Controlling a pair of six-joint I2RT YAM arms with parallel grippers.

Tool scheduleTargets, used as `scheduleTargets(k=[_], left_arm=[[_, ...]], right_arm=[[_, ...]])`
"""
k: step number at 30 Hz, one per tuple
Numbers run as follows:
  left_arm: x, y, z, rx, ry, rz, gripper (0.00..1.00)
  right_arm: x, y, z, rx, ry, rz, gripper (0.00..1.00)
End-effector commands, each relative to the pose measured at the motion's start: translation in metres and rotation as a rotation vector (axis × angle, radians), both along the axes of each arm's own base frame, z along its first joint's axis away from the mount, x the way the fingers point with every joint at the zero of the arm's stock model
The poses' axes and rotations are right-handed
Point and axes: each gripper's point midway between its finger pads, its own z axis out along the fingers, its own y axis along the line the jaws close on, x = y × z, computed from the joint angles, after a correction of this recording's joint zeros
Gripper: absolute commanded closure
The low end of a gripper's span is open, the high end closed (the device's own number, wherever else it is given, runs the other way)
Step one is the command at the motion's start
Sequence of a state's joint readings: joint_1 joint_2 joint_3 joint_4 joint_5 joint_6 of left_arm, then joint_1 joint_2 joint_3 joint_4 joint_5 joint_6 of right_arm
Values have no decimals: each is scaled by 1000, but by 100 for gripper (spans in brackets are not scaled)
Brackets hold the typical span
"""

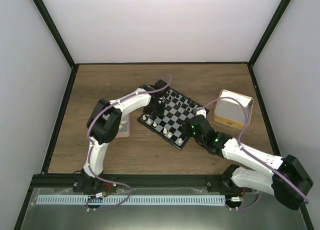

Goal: Set up the chess pieces on the board
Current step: Place the chess piece on the chessboard.

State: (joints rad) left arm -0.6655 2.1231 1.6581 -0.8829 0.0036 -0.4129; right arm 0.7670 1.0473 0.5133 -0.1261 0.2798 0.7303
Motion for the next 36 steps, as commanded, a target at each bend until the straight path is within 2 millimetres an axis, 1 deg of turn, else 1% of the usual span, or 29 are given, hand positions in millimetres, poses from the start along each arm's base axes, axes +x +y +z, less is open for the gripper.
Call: scheduleTargets(k=[1,6,11,19,24,29,35,36], left_arm=[[2,19,12,88,-46,3,96],[-2,23,7,103,-29,4,96],[-6,25,7,106,-22,2,96],[-20,28,6,92,18,-14,96],[-20,22,7,59,19,-22,95],[-16,14,8,28,15,-31,94],[-13,17,6,53,5,-26,94],[-12,18,6,61,1,-24,93]], right_arm=[[5,0,4,4,-16,-11,60],[5,0,4,6,-14,-10,60],[5,0,4,3,-15,-9,60],[5,1,4,6,-14,-6,59],[6,3,4,10,-10,-1,59],[6,4,4,10,-8,2,59],[5,1,3,9,-5,-5,60],[4,1,3,8,-4,-5,59]])
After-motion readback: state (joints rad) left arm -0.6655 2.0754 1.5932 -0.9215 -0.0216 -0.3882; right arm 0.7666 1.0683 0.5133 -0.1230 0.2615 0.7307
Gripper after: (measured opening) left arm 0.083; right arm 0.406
